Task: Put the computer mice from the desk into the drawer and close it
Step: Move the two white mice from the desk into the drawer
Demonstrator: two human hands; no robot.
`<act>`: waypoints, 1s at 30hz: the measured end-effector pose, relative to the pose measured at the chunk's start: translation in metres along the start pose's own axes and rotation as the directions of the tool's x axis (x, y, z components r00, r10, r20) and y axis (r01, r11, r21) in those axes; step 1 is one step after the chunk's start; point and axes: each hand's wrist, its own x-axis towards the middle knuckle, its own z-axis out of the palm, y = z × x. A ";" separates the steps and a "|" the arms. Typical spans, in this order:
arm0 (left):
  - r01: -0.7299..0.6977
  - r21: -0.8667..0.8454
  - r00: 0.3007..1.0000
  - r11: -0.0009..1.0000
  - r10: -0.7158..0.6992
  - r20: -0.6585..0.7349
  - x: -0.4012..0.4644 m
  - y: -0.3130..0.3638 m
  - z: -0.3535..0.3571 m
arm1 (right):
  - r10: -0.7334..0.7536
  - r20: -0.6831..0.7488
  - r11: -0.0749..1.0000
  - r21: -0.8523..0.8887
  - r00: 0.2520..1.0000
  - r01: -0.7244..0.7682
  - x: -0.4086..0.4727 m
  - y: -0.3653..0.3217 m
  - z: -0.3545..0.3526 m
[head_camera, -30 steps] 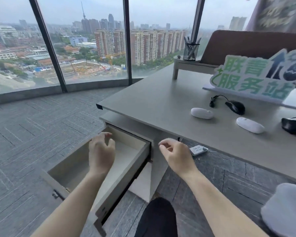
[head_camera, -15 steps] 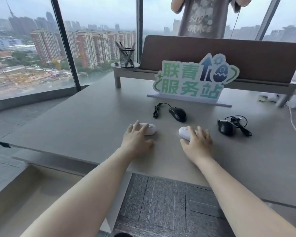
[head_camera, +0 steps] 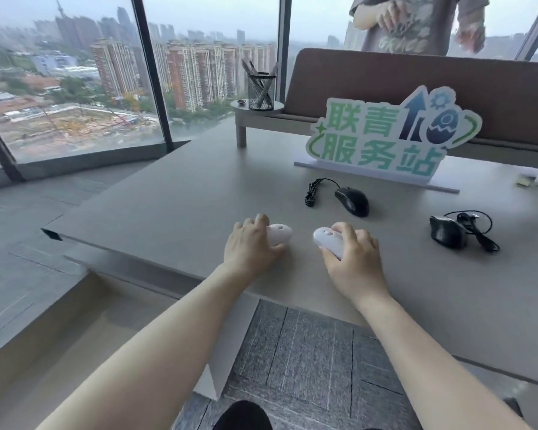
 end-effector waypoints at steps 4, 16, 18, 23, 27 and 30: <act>0.171 -0.250 0.935 0.953 -0.237 -0.263 -0.056 -0.069 -0.046 | -0.176 0.081 0.948 0.285 0.981 0.146 -0.045 -0.088 0.014; 0.805 -0.093 0.583 0.586 -0.810 -0.055 -0.172 -0.304 -0.056 | -0.266 0.676 0.963 0.162 0.687 0.214 -0.137 -0.239 0.211; 0.814 -0.073 0.576 0.577 -0.817 -0.030 -0.166 -0.315 -0.046 | -0.226 0.729 0.959 0.050 0.647 0.278 -0.134 -0.248 0.238; 0.816 -0.015 0.578 0.578 -0.816 -0.015 -0.144 -0.335 -0.020 | -0.141 0.798 0.921 -0.111 0.586 0.374 -0.123 -0.253 0.287; 0.805 0.068 0.593 0.590 -0.803 -0.050 -0.131 -0.345 -0.004 | -0.088 0.827 0.882 -0.195 0.555 0.429 -0.119 -0.250 0.310; 0.798 0.129 0.599 0.588 -0.797 -0.072 -0.126 -0.352 0.002 | -0.039 0.846 0.872 -0.231 0.532 0.431 -0.121 -0.245 0.320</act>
